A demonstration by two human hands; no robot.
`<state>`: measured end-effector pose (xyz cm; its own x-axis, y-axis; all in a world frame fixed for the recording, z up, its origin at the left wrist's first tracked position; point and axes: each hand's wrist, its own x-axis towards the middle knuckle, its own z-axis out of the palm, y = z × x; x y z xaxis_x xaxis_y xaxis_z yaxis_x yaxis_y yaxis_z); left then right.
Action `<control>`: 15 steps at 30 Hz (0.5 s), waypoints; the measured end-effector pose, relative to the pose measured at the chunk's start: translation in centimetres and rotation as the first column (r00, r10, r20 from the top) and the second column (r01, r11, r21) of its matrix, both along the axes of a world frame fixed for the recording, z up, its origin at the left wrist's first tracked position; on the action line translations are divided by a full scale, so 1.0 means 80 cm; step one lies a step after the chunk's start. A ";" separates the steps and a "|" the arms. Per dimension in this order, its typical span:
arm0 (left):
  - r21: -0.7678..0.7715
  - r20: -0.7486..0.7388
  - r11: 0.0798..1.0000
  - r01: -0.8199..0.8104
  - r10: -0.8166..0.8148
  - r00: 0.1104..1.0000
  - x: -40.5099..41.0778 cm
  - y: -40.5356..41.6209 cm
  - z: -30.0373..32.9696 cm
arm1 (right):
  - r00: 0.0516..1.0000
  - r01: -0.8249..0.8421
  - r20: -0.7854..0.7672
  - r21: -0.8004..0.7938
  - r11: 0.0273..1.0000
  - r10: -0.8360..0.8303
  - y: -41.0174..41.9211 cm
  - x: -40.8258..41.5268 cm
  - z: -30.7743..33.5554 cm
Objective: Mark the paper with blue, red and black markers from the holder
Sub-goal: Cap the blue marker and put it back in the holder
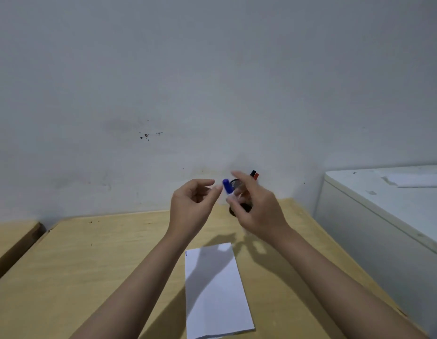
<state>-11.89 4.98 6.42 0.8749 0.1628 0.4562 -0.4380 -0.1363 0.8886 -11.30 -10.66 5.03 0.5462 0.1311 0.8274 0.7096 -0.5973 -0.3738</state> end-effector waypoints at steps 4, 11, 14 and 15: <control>0.080 0.030 0.995 -0.060 0.058 0.998 0.048 -0.023 -0.016 | 0.989 0.141 0.001 0.294 0.945 -0.148 -0.048 0.053 0.033; 0.273 0.094 0.954 -0.126 0.104 0.990 0.143 -0.064 -0.055 | 0.962 0.269 -0.078 0.447 0.853 -0.262 -0.084 0.148 0.040; 0.405 0.052 0.907 -0.119 0.107 0.993 0.170 -0.079 -0.064 | 0.937 0.323 -0.253 0.371 0.871 -0.240 -0.077 0.170 0.017; 0.437 0.031 0.892 -0.117 0.115 0.993 0.178 -0.084 -0.067 | 0.920 0.344 -0.308 0.329 0.880 -0.244 -0.075 0.175 0.008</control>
<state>2.35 -1.72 1.03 0.8597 0.0461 0.5087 -0.3992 -0.5606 0.7255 2.71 -16.70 5.64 0.7046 -0.3559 0.6139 0.3762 -0.5463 -0.7484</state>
